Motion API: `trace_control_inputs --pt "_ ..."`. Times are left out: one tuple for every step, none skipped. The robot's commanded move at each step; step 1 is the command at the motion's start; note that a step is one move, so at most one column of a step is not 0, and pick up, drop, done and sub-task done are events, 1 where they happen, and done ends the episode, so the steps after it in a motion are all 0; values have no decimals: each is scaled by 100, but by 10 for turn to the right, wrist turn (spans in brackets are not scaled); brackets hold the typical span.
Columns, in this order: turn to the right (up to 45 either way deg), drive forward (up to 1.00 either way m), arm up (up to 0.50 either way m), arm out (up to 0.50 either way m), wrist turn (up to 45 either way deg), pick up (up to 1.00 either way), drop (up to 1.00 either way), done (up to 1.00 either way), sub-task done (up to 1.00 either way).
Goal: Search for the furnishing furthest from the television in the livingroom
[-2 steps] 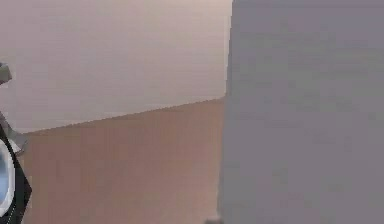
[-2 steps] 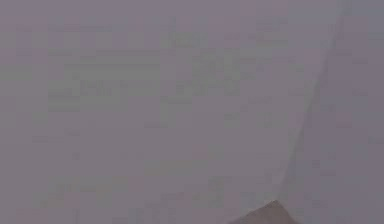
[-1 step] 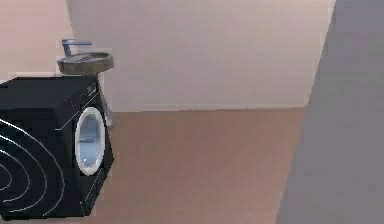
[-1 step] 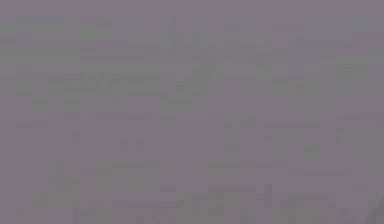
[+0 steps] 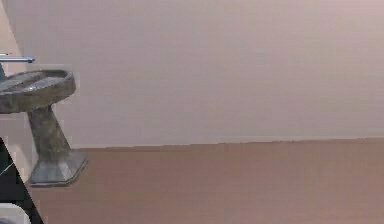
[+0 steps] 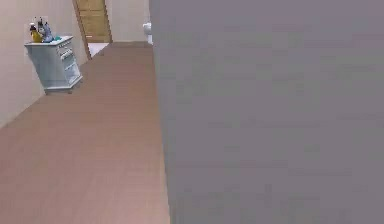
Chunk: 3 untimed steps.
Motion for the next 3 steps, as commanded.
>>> trace_control_inputs --pt "-210 0 0 0 0 0 0 0 0" --pt "0 5 0 0 0 0 0 0 0" --pt "450 0 0 0 0 0 0 0 0"
